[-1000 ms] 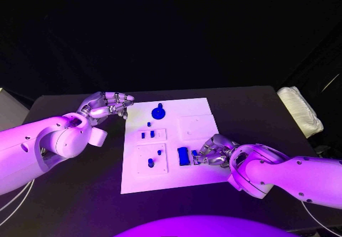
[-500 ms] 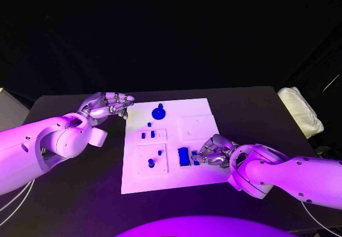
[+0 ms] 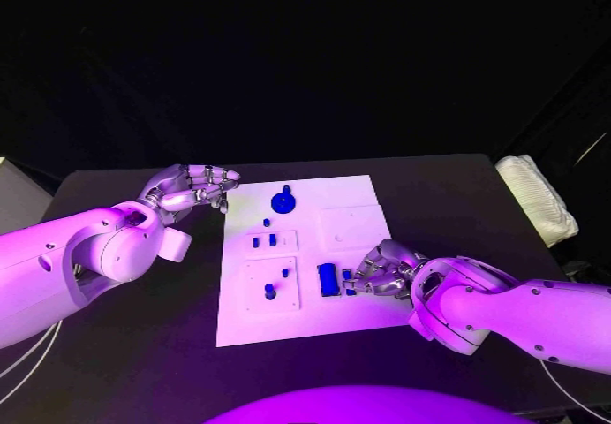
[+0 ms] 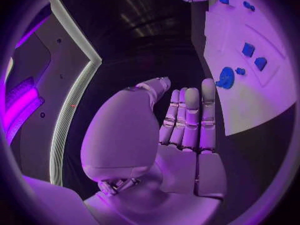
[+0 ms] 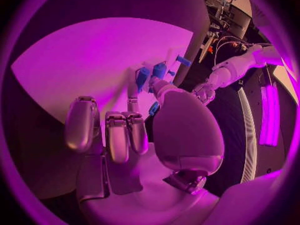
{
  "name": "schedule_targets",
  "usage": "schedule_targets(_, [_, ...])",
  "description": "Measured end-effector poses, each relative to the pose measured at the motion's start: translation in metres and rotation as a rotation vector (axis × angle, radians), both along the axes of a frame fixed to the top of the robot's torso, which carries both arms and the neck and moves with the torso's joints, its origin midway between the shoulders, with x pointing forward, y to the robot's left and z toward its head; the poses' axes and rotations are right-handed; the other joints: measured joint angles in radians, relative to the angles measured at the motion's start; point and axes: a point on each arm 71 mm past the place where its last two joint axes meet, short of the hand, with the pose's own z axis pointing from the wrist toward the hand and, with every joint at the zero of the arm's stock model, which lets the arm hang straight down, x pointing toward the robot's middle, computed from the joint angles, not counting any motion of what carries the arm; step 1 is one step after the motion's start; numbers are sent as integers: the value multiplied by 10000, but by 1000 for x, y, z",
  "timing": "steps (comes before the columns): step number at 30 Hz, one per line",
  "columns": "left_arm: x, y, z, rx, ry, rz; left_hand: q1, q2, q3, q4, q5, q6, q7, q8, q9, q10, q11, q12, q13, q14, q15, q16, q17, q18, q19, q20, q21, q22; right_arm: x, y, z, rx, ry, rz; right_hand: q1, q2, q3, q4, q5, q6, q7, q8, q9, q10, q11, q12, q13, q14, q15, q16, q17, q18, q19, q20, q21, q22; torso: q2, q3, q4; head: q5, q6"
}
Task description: Assemble the parts on the task board
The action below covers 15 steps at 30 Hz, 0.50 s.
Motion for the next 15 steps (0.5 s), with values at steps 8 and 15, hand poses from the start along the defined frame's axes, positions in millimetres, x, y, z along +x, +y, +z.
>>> schedule_targets(8, [0,0,0,6,1,12,0,0,0,0,0,0,0,0,0,0,0,0,0,0,0,3,0,0,0,0,0,0,1,-4,-1,-159,-40,174,729,152,-369,-167,-896,0,0,-9,-36,0,0,0,-1,0,0,0,0,0,0,0,-26,-1,0,6,0,17,-4])
schedule_targets(15, [1,0,0,5,5,5,-1,80,0,0,0,0,0,37,0,-38,38,0,-9,-38,37,40,0,0,0,0,0,0,5,-2,-2,-241,-117,276,753,177,-469,-73,-993,0,0,-9,-51,0,0,0,-1,0,0,0,-1,0,0,0,-36,-2,0,6,-1,13,26])
